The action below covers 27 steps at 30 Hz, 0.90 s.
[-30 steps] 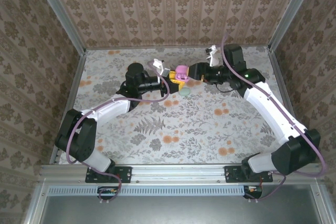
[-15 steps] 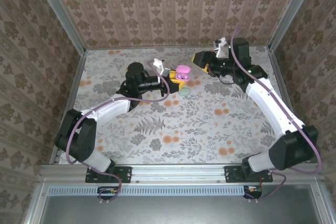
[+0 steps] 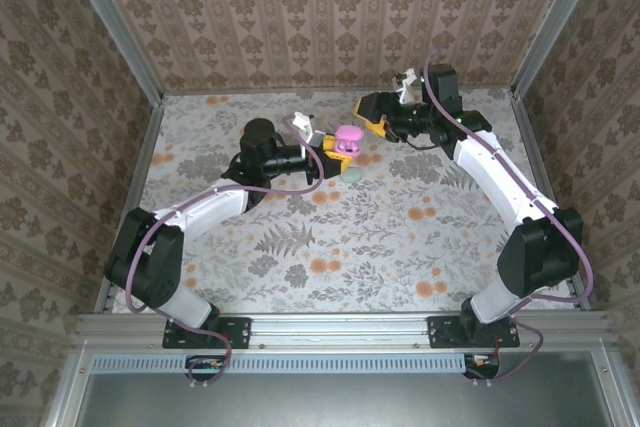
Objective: Insert wireless bluetooth earbuds into charging case
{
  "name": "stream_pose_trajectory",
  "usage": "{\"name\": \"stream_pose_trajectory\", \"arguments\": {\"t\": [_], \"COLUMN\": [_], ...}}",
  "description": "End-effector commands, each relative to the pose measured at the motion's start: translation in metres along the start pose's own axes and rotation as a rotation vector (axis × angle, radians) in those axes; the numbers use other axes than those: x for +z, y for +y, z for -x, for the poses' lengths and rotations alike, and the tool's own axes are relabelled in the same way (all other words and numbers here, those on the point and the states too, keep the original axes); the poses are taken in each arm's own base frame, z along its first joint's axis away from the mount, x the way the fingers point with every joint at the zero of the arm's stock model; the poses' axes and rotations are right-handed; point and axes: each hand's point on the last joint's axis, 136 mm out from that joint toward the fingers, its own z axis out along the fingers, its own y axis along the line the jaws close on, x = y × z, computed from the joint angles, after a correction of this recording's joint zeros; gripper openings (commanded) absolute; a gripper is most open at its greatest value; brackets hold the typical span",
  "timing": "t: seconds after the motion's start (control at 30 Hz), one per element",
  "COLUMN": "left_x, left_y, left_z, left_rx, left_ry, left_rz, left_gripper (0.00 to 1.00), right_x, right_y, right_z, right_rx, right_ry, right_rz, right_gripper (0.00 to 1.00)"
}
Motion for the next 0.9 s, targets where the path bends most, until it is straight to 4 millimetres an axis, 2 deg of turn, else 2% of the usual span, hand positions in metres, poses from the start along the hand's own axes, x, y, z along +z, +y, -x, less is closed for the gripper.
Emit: {"name": "stream_pose_trajectory", "arguments": {"t": [0.0, 0.2, 0.63, 0.87], "left_x": [-0.001, 0.001, 0.001, 0.001], "left_y": [-0.011, -0.008, -0.007, -0.005], "left_z": [0.026, 0.026, 0.026, 0.026], "left_rx": [0.074, 0.071, 0.071, 0.064], "left_ry": [-0.038, -0.038, -0.039, -0.041], "left_rz": [-0.017, -0.015, -0.005, 0.003], "left_gripper": [0.30, 0.30, 0.30, 0.30], "right_x": [0.000, -0.002, -0.001, -0.010], "right_y": [0.011, 0.006, 0.018, 0.018], "right_z": [-0.010, -0.016, -0.032, -0.042], "right_rx": [-0.023, -0.058, -0.094, -0.100], "right_ry": [0.057, 0.053, 0.104, 0.110], "right_rz": [0.024, -0.004, 0.049, 0.058], "right_gripper": [0.62, 0.61, 0.59, 0.59]}}
